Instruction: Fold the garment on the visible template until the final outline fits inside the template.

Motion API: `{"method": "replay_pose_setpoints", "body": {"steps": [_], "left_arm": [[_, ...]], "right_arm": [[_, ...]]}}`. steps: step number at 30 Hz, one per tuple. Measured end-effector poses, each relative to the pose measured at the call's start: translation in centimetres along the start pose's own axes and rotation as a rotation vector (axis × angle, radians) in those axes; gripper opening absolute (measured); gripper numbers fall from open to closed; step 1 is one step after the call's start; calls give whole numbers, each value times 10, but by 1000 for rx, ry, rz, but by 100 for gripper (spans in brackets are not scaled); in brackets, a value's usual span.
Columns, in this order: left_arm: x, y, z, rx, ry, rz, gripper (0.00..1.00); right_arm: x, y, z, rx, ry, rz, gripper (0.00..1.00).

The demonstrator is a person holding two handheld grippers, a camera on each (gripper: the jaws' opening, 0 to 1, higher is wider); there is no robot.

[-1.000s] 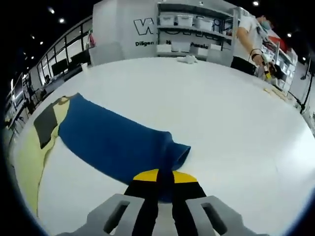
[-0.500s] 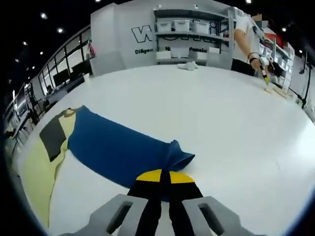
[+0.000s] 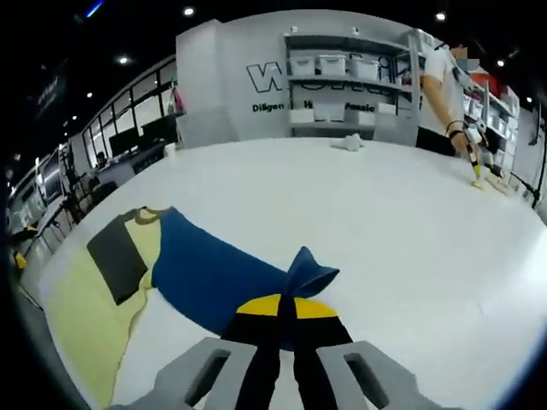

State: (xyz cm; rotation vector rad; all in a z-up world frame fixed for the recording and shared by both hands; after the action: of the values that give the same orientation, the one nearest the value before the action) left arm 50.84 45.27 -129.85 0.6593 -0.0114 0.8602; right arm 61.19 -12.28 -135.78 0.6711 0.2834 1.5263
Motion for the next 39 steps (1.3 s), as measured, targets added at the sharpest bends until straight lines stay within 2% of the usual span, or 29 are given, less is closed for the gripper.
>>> {"method": "replay_pose_setpoints", "body": {"steps": [5, 11, 15, 23, 30, 37, 39], "left_arm": [[1, 4, -8, -1, -16, -13, 86], [-3, 3, -10, -10, -27, -50, 93], [-3, 0, -11, -18, 0, -67, 95], [2, -3, -13, -44, 10, -86, 94], [9, -4, -15, -68, 10, -102, 94], [21, 1, -17, -92, 21, -115, 94], [22, 3, -18, -104, 23, -124, 95]], "right_arm": [[11, 6, 8, -6, -16, 10, 0], [25, 11, 11, -5, -15, 18, 0], [30, 15, 15, -12, 13, 3, 0], [52, 26, 33, -42, -9, 19, 0], [85, 24, 57, -85, 3, 66, 0], [130, 18, 63, -100, 11, 101, 0], [138, 10, 65, -107, 9, 114, 0]]}}
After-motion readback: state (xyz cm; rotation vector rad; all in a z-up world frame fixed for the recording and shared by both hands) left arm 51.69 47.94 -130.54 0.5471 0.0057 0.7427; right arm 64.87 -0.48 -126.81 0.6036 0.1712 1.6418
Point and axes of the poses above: the point that each gripper's makers call its tool centre point, and the gripper's own axes: y roughly backward along the fingers, x roughly to its left, z roughly out of its top, the point moved 1 cm from there along y, roughly backward along the fingers, and after that the axes turned 14 degrees about -y, right-handed, at the moved point
